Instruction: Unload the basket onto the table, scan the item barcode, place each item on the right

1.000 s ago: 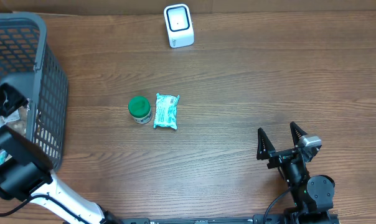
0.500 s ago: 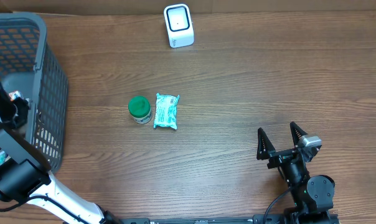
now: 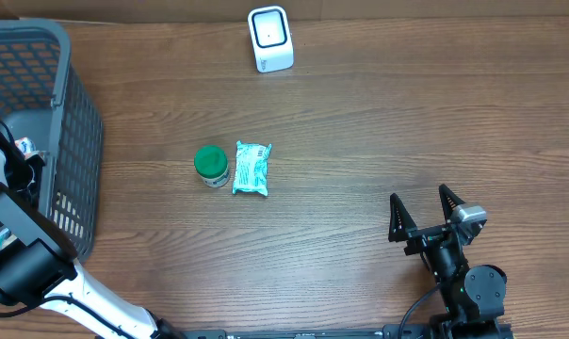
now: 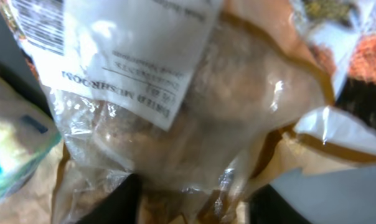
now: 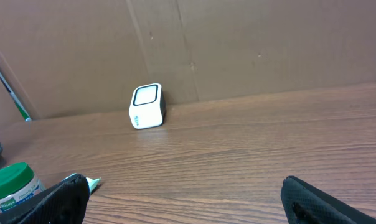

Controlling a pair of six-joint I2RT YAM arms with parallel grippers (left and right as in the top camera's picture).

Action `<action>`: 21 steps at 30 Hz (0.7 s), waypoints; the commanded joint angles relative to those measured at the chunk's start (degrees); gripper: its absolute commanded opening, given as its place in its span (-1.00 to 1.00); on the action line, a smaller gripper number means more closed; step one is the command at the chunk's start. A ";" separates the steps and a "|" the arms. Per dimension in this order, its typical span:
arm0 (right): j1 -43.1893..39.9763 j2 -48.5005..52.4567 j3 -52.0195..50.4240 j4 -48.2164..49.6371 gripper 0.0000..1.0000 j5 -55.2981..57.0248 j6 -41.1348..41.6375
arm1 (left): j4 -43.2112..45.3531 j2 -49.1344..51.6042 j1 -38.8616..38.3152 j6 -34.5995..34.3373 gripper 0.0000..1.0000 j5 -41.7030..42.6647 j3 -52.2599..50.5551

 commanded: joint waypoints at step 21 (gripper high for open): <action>-0.15 -0.20 -0.63 0.22 1.00 0.48 -0.28 | -7.52 -8.20 -0.63 -4.35 -0.92 -0.04 8.13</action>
